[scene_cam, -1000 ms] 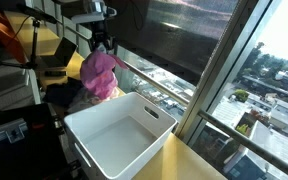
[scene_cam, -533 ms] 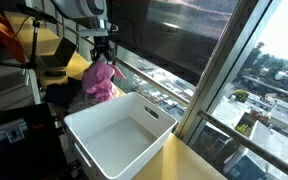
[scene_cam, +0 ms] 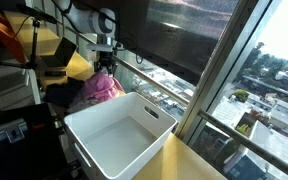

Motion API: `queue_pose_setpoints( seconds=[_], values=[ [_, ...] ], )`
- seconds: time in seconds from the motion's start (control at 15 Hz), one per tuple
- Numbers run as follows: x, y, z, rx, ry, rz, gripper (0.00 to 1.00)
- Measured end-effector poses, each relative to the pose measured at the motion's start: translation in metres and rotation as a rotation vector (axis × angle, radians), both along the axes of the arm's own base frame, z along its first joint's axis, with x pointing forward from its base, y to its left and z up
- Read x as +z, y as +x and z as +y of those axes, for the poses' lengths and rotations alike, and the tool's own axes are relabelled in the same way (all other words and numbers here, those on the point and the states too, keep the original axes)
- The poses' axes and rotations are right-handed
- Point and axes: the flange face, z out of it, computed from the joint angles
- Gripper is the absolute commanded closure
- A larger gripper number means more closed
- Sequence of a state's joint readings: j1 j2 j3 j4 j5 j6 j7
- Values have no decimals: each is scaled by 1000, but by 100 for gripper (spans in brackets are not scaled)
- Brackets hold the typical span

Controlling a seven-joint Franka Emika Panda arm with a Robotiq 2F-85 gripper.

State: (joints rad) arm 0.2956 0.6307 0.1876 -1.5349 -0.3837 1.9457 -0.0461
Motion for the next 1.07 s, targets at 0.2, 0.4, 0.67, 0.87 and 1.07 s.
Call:
queue_pose_setpoints(
  seconds=[0.2,0.4,0.67,0.87,1.07],
  values=[
    [-34,-7,8,-10,8,62,96],
    [-56,-16,17,-18,21,112,96],
    [-70,-23,16,-42,24,164,85],
    [-73,-24,11,-58,29,178,51],
    [-66,-21,1,-85,40,183,30]
  ],
)
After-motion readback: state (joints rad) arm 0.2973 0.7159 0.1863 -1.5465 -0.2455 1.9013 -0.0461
